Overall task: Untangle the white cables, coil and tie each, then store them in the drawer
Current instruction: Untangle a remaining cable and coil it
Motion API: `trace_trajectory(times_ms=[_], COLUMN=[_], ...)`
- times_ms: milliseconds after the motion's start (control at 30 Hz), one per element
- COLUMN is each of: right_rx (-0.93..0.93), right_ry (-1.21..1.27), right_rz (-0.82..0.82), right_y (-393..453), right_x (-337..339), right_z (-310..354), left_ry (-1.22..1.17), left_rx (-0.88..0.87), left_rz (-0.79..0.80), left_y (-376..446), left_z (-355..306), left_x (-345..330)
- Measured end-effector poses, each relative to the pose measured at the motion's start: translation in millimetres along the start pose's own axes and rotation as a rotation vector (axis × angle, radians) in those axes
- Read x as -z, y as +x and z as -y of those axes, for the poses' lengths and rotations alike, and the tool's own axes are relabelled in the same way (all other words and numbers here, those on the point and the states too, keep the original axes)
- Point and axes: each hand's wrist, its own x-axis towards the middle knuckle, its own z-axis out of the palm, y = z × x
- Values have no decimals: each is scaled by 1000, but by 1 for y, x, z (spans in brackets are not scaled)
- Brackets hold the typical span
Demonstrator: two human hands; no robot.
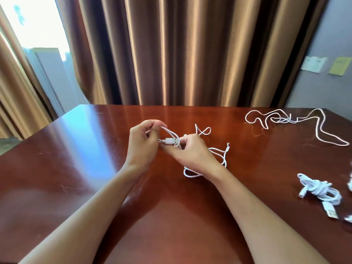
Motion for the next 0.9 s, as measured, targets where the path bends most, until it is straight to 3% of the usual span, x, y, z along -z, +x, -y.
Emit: trace_trajectory(times_ms=[100, 233, 400, 567, 800, 900], right_rx=[12, 96, 221, 185, 10, 19], right_ry=[267, 575, 421, 467, 502, 349], right_rz=[-6, -73, -246, -319, -363, -342], right_y=[0, -1, -8, -8, 4, 11], right_x=[-1, -16, -31, -40, -29, -16], right_z=[1, 5, 9, 8, -1, -7], left_ry=[-103, -66, 84, 206, 231, 284], left_rx=[77, 26, -40, -149, -230, -280], left_rz=[-29, 8, -8, 20, 268, 330], left_y=[1, -9, -19, -30, -27, -19], left_z=[4, 0, -7, -19, -12, -9], left_x=[0, -9, -13, -15, -12, -4])
